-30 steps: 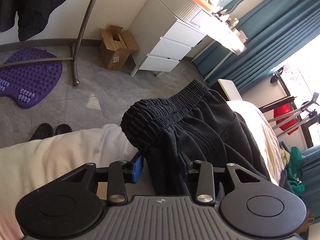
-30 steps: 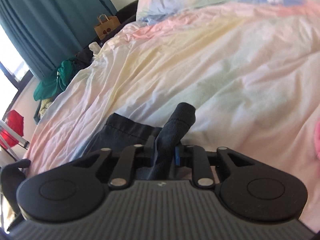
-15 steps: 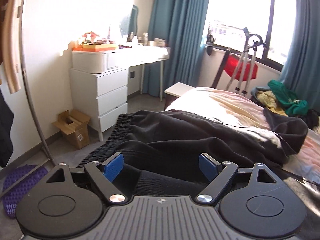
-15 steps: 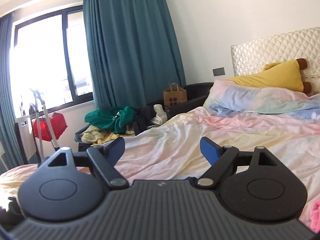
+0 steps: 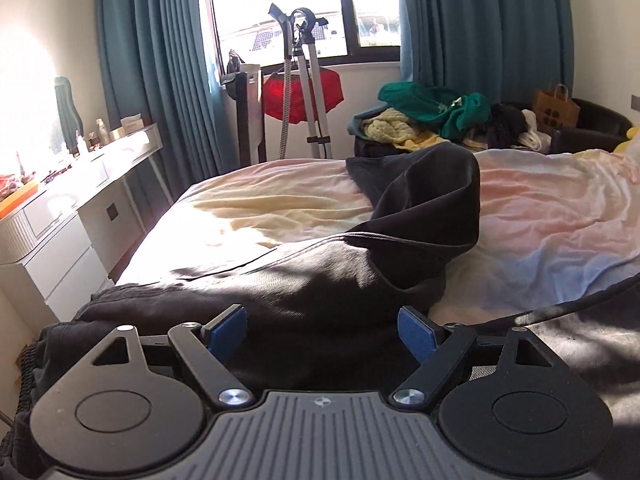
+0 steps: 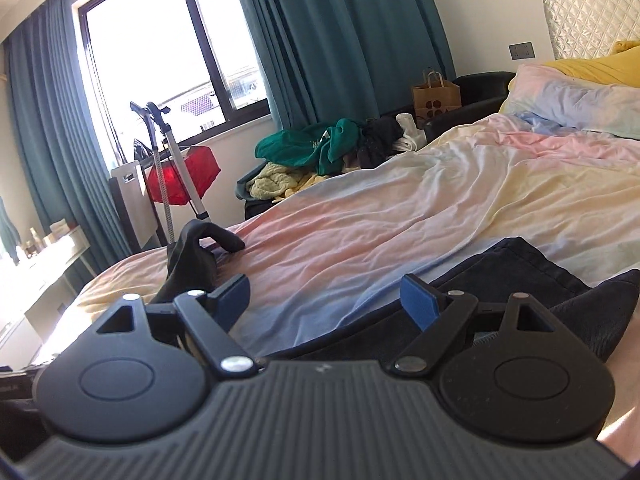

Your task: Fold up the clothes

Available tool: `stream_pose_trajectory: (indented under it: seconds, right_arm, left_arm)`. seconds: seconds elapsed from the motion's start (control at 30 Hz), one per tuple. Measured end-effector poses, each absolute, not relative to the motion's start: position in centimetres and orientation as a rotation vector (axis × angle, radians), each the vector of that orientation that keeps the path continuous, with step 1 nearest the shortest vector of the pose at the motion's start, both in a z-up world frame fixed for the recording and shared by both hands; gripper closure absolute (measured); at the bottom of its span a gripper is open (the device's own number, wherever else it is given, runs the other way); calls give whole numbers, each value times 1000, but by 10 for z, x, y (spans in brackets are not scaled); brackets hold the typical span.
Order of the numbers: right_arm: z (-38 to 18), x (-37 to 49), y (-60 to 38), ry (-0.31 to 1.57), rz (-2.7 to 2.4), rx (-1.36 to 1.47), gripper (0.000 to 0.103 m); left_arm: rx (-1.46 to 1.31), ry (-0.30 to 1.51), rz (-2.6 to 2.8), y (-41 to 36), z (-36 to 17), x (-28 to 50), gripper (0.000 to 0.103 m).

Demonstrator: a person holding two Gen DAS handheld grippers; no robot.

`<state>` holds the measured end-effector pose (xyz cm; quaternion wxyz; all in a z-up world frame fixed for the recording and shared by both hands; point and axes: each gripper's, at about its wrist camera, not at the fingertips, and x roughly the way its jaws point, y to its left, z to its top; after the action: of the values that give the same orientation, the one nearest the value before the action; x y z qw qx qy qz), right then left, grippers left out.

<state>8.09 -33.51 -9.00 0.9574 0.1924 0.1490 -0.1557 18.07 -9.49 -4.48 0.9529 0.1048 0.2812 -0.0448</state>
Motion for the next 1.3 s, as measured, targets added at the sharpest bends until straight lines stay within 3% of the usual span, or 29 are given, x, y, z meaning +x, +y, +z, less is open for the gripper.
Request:
stream_pose_trajectory:
  seconds: [0.5, 0.7, 0.73, 0.8, 0.83, 0.87, 1.03, 1.3]
  right_arm:
    - [-139, 115, -378, 334, -530, 512, 19]
    - [-161, 131, -388, 372, -565, 542, 19]
    - [-164, 134, -389, 382, -563, 547, 19]
    - [-167, 137, -389, 389, -563, 546, 19]
    - [-168, 139, -389, 387, -564, 541, 19]
    - [-168, 140, -389, 386, -566, 536, 19]
    - [-168, 141, -386, 388, -569, 512, 19]
    - [-156, 133, -379, 368, -581, 480, 19]
  left_arm:
    - [424, 477, -183, -303, -70, 384, 17]
    - [529, 542, -62, -338, -106, 435, 18]
    - [539, 554, -55, -340, -111, 442, 22]
    - [561, 579, -63, -342, -118, 453, 50]
    - [586, 592, -71, -340, -120, 456, 80]
    - [626, 606, -82, -336, -120, 455, 97]
    - [623, 578, -202, -321, -84, 440, 99]
    - [473, 253, -600, -293, 28, 348, 99]
